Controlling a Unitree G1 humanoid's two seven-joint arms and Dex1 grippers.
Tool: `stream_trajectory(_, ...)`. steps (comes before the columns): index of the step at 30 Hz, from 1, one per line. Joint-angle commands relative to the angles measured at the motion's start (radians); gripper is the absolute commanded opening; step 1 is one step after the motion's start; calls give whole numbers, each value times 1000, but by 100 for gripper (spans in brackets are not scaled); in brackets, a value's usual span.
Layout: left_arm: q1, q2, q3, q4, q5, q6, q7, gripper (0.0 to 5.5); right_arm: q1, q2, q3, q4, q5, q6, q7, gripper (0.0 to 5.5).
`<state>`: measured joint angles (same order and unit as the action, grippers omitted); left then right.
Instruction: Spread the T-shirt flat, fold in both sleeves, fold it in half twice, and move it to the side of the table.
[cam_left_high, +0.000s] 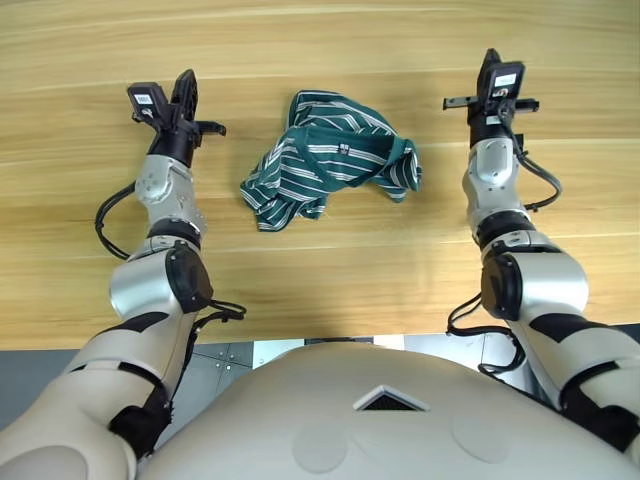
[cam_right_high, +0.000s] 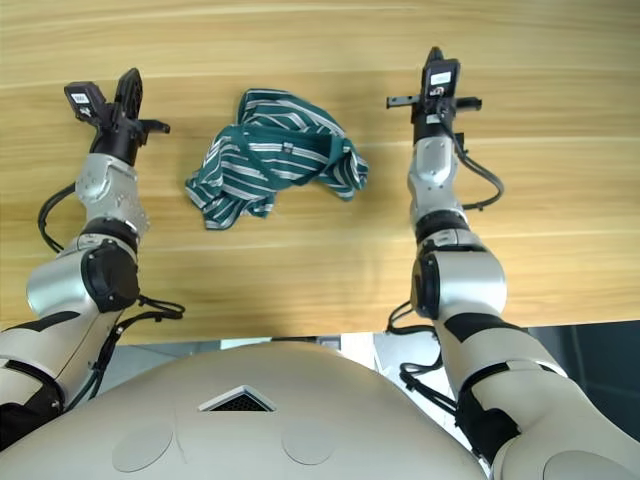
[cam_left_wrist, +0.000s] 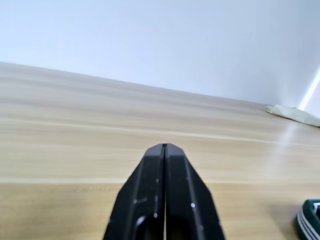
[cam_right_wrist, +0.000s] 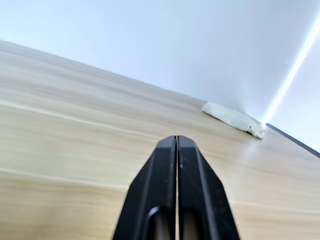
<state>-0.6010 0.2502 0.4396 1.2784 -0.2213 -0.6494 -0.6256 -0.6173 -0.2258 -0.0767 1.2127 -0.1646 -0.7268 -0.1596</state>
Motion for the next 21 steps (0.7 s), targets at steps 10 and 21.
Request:
stream_trajectory(10, 17, 23, -188, -45, 177, -261, 62, 0, 38, -34, 151, -100, -173, -111, -70, 4)
stream_trajectory(21, 99, 45, -372, -90, 382, -408, 229, 0, 189, -82, 323, -288, -265, -227, 63, 4)
